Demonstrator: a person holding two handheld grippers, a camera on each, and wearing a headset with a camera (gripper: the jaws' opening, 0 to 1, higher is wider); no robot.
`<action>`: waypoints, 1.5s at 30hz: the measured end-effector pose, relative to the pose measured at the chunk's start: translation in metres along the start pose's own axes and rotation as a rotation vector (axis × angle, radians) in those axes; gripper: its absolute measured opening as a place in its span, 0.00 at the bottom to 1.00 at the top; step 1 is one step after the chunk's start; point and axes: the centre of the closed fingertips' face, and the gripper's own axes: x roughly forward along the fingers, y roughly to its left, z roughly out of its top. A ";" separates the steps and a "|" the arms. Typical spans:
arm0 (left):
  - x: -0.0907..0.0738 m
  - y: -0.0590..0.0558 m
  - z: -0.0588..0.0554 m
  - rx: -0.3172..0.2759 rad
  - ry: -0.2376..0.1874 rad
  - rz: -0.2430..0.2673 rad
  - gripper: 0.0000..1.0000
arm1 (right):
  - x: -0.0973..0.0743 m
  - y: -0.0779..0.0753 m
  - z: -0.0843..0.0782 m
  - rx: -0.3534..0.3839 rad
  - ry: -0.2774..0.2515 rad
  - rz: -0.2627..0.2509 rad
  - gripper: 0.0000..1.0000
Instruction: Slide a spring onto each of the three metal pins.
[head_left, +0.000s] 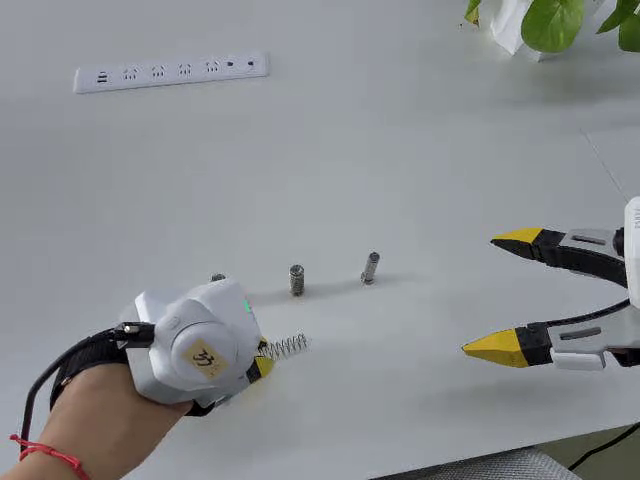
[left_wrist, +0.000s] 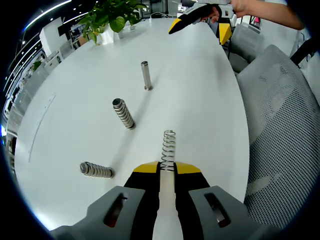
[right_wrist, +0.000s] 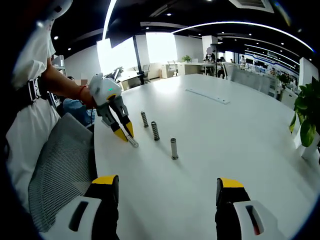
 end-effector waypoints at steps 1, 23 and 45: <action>0.000 0.000 0.000 -0.002 -0.003 -0.001 0.07 | 0.000 0.000 0.000 -0.001 0.001 0.000 0.79; -0.062 -0.003 0.066 -0.131 -0.358 0.027 0.07 | 0.009 0.042 0.085 -0.035 -0.133 0.142 0.68; -0.118 -0.001 0.129 -0.197 -0.688 0.023 0.07 | 0.025 0.077 0.155 0.144 -0.288 0.301 0.20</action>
